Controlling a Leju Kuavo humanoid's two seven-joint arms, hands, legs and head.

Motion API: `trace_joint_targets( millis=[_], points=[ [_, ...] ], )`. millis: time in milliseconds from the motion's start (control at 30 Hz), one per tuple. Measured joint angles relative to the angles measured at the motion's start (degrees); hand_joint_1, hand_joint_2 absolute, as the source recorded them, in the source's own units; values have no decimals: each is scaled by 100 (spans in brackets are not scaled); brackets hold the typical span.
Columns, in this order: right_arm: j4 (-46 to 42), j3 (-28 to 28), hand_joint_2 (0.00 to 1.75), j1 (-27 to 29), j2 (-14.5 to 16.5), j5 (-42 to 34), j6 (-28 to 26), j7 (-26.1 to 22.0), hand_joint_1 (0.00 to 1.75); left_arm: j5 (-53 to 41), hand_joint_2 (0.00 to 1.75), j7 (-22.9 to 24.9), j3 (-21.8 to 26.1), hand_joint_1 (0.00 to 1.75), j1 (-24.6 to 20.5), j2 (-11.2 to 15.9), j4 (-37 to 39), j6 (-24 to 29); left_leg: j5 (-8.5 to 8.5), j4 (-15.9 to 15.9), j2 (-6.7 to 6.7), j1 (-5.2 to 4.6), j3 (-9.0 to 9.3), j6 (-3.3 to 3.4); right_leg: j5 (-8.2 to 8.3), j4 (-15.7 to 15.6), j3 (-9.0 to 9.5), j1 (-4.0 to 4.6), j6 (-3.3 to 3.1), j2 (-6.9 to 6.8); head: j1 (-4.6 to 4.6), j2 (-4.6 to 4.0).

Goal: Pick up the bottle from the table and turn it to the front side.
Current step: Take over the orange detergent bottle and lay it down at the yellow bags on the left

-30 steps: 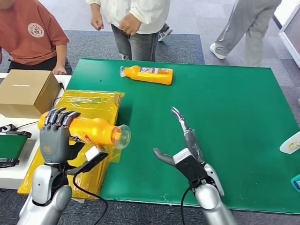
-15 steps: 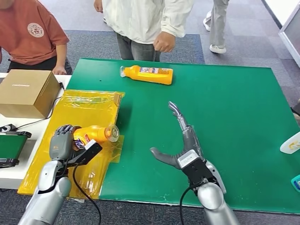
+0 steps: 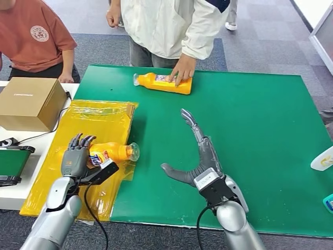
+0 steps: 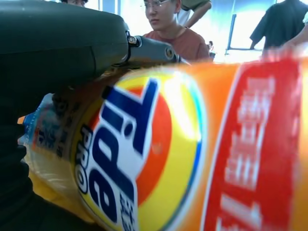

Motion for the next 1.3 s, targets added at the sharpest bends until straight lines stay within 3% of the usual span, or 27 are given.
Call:
trace_joint_targets(
  millis=[533, 700, 1033, 1133, 1300],
  points=[
    [0, 33, 175, -14, -2, -5, -7, -1, 0, 134, 175, -44, -117, 0, 52, 4, 14, 60, 0, 0, 0, 0, 0, 0, 0, 0, 2, 0, 0, 0, -1, 1],
    [-11, 28, 175, 42, -9, 10, -46, 9, 0, 756, 175, -231, -42, 0, 323, 7, -352, 218, -1, 0, 0, 0, 0, 0, -1, 0, 0, 0, 0, 0, -1, 0],
    [-48, 21, 175, 89, -42, 33, -68, 19, 0, 859, 175, -289, 83, 0, 663, 36, -848, 192, -1, 0, 0, 0, -1, -1, -2, 0, -2, 0, -1, 0, -1, 0],
    [-73, 18, 175, 93, -43, 37, -67, 19, 0, 695, 175, -197, 89, 0, 656, 74, -895, -118, -1, 0, 0, 0, 0, -1, -1, 0, -2, 0, -1, 0, 0, 0],
    [-151, 16, 175, 75, -42, 45, 71, 16, 0, 71, 175, 309, 15, 0, 247, 265, -685, -1325, 0, 0, -1, 0, 6, -2, 1, 1, 3, 0, -2, 0, -1, -1]
  ],
)
